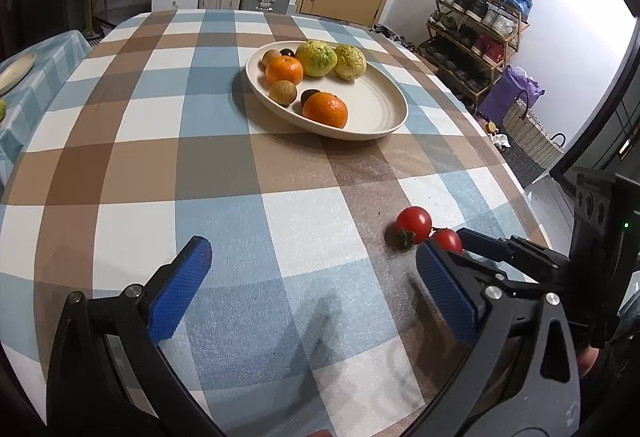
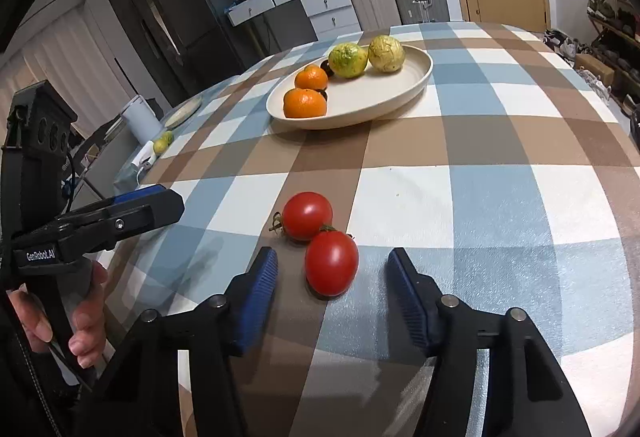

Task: Organize fruits
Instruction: 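Move the right tool to a red tomato and close on it, then lift the tomato with the right tool while the left tool grasps the other tomato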

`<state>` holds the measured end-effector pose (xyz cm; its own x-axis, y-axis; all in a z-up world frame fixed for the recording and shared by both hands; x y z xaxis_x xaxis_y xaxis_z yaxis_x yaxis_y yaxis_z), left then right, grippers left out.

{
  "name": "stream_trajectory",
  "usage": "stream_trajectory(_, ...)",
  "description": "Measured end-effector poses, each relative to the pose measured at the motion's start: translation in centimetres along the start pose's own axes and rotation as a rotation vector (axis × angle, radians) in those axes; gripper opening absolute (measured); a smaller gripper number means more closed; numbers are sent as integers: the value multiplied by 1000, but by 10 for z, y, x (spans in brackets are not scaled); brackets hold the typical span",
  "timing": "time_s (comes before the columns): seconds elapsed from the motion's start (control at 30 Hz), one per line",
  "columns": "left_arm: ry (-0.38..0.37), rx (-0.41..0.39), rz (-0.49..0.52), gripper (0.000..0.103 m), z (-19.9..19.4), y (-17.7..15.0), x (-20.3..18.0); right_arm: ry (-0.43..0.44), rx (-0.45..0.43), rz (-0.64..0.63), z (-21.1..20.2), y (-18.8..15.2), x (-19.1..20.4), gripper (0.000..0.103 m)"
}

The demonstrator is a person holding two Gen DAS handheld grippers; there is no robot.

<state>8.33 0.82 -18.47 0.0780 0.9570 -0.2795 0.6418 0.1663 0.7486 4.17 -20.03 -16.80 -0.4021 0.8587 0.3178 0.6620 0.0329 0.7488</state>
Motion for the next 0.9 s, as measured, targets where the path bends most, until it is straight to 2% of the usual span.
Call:
stream_trajectory(0.17, -9, 9, 3, 102, 4, 0, -1, 3, 5, -7, 1, -1, 1, 31)
stream_trajectory(0.2, -9, 10, 5, 102, 5, 0, -1, 4, 4, -9, 1, -1, 1, 29)
stream_trajectory(0.43, -35, 28, 15, 102, 15, 3, -12, 6, -31, -3, -7, 2, -4, 28)
stream_trajectory(0.83, -138, 91, 118, 102, 54, 4, -66, -11, -144, 38, -37, 21, -34, 28)
stream_trajectory(0.9, -144, 105, 124, 98, 61, 3, -72, -17, -152, 40, -38, 23, -39, 28)
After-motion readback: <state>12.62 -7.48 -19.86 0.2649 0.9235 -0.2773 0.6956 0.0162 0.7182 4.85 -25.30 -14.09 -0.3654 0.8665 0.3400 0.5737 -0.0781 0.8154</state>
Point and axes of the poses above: each gripper's, at about its wrist camera, not at the fingertips, and z roughly the way its jaws point, x to its left, y to its top, the point moved 5 cm from there along z, roughly the way its jaws point, and after that the axes turned 12 degrees about -x, right-handed, at the moved point
